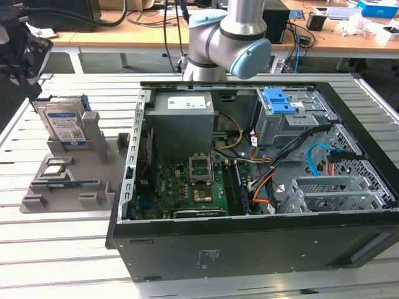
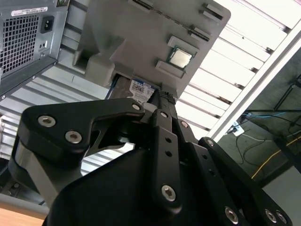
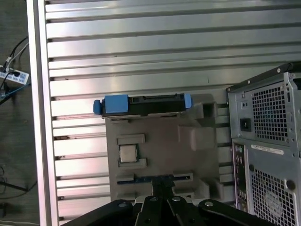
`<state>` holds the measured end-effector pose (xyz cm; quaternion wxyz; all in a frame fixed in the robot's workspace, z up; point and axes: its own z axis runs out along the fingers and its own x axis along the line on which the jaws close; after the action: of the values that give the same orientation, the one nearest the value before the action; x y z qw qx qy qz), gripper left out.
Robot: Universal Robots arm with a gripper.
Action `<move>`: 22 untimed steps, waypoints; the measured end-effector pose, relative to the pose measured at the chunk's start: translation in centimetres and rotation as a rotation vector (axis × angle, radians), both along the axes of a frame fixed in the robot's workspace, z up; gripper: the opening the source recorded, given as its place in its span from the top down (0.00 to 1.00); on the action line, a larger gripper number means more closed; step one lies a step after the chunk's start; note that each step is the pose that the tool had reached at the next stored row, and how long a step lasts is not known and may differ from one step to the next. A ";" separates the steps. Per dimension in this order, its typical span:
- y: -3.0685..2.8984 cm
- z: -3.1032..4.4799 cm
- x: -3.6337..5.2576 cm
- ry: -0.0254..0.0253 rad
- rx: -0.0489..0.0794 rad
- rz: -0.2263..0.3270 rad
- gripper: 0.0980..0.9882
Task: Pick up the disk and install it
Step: 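Reach for the disk, then pick up the disk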
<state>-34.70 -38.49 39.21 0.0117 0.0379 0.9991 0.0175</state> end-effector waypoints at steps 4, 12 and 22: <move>1.00 -0.03 -1.38 0.0001 -0.003 0.000 0.99; 2.80 -0.07 -1.78 0.0001 -0.004 0.000 0.99; 2.82 -0.08 -1.78 0.0001 -0.004 0.000 0.99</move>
<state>-36.49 -35.67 39.13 0.0117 0.0380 0.9991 0.0157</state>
